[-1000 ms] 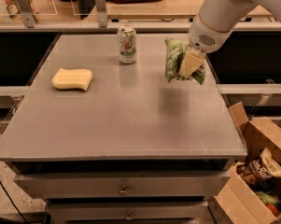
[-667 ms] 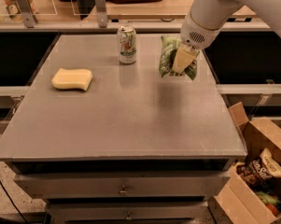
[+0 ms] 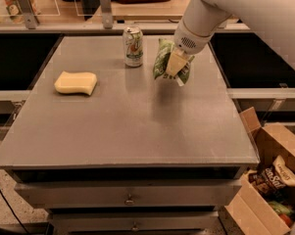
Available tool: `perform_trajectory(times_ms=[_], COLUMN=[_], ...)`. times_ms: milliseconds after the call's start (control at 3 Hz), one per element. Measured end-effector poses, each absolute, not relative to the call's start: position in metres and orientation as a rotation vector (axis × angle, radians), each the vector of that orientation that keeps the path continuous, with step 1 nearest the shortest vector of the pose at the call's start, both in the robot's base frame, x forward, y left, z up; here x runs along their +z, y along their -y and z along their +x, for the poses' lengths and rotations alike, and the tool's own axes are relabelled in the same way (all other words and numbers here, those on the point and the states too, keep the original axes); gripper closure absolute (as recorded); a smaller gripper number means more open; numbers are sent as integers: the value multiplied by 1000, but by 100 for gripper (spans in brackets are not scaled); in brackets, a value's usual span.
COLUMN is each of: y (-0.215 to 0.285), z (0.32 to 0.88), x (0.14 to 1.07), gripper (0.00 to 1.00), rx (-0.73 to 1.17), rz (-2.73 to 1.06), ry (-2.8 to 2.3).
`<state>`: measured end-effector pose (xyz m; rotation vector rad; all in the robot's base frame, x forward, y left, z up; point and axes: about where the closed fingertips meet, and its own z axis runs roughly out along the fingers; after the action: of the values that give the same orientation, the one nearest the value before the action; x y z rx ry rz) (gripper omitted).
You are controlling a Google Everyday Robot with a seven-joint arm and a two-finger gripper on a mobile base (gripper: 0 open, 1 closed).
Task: Move green jalapeno chip bag near 7up can
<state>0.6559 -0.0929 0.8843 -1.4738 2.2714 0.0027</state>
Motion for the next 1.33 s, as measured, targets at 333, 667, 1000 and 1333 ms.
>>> perform_trajectory(times_ms=[333,667,1000,1333], y=[77,73,73,73], z=[667,677,683,682], x=[875,868,867,872], gripper=[51,29,5,0], rx=[16,9,11,44], rz=[-1464,-1451,-1438,-1437], ry=[-2271,-2287,-2294,-2278])
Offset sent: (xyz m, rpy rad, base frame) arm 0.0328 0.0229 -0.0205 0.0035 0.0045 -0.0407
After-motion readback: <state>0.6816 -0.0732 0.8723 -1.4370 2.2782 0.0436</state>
